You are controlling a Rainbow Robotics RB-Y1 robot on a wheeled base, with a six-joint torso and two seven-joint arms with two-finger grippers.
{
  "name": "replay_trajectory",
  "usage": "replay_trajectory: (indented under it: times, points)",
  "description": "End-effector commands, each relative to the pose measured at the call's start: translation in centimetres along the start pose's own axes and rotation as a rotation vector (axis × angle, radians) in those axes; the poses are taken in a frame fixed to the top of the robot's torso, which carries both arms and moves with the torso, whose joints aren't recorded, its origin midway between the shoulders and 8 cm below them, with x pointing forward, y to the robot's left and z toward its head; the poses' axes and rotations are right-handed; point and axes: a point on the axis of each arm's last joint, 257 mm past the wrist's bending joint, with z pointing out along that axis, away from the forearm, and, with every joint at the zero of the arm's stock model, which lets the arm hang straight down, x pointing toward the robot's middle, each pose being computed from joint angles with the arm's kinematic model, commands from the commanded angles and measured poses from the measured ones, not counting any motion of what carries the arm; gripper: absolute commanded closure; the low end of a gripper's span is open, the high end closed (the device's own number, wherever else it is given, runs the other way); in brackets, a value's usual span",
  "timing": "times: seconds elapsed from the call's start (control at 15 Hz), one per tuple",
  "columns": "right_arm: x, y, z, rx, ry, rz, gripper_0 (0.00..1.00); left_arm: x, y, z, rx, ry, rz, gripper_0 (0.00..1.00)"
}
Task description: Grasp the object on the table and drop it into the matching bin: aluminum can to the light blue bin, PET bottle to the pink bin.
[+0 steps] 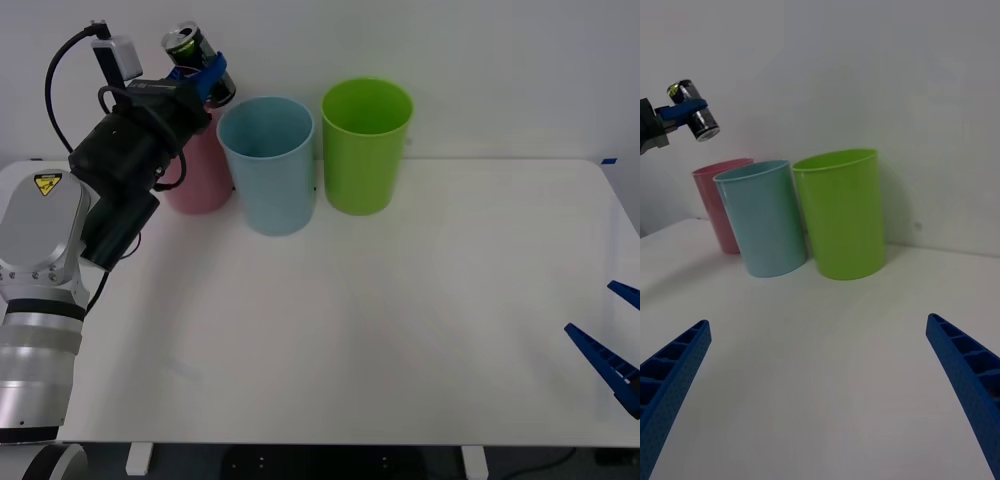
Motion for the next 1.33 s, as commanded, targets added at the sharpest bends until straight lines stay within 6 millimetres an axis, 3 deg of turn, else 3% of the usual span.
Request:
replay_trajectory:
  times: [0.07,0.33,0.93,1.0,1.07,1.13,1.2,1.33]
  points:
    - [0.0,0.0,0.0,0.0,0.0,0.0,0.0,0.9,-0.8,1.8,0.014,0.034,0.04,1.0]
    - [0.0,0.0,0.0,0.0,0.0,0.0,0.0,1.4,-2.8,3.7,0.045,0.056,0.066,1.0]
    - [0.0,0.0,0.0,0.0,0.0,0.0,0.0,1.5,-2.6,4.0,0.031,0.06,0.091,1.0]
    - [0.0,0.0,0.0,0.0,0.0,0.0,0.0,1.5,-2.7,4.0,0.033,0.06,0.09,0.95]
    - [0.0,0.0,0.0,0.0,0.0,0.0,0.0,1.6,-2.7,4.1,0.033,0.06,0.086,0.63]
    - [0.0,0.0,0.0,0.0,0.0,0.0,0.0,1.7,-2.8,4.1,0.034,0.061,0.09,0.08]
    - [0.0,0.0,0.0,0.0,0.0,0.0,0.0,1.7,-3.0,4.1,0.037,0.062,0.095,0.0]
    - [0.0,0.0,0.0,0.0,0.0,0.0,0.0,1.9,-3.2,4.1,0.043,0.066,0.104,0.0]
